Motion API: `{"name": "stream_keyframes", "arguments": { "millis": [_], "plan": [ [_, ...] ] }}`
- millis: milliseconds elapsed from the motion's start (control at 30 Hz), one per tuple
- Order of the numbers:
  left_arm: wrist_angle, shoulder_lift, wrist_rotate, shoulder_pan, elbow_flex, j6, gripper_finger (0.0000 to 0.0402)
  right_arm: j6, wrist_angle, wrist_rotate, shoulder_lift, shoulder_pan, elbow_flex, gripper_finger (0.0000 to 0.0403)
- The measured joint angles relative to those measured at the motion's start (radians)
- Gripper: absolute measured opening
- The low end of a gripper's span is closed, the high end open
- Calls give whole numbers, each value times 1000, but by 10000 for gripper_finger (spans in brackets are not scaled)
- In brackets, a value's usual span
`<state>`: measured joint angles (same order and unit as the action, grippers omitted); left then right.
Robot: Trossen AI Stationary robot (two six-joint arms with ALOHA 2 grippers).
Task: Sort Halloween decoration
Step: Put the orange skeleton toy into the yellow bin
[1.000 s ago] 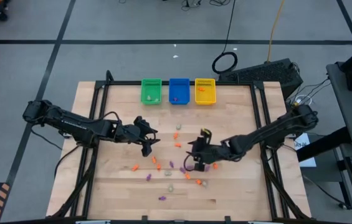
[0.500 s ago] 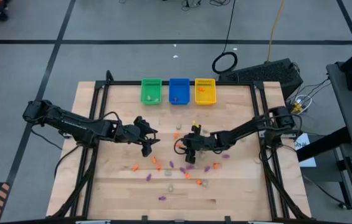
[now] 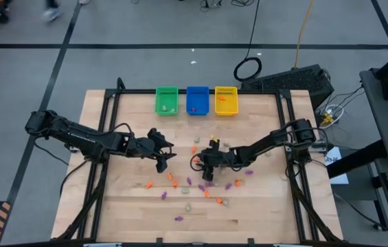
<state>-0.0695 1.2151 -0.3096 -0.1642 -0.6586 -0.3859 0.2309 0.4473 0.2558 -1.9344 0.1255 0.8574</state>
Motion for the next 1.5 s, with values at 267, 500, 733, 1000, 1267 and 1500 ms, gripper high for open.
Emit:
{"name": "stream_keyframes", "arguments": {
  "millis": [267, 500, 733, 1000, 1267, 1500],
  "plan": [
    [0, 0, 0, 0, 0, 0, 205, 17, 7, 0, -11, -13, 0, 144],
    [0, 0, -1, 0, 0, 0, 205, 11, 13, 0, -11, -14, 0, 95],
    [0, 0, -1, 0, 0, 0, 205, 9, 13, 0, -11, -14, 0, 60],
    [0, 0, -1, 0, 0, 1, 205, -8, 12, -4, 8, -13, 0, 44],
    [0, 0, -2, 0, 0, 2, 205, -28, -10, -94, 107, -9, 0, 43],
    [-1, 0, -1, 0, 0, 1, 205, -107, -133, -103, 293, 12, 0, 43]
  ]
}}
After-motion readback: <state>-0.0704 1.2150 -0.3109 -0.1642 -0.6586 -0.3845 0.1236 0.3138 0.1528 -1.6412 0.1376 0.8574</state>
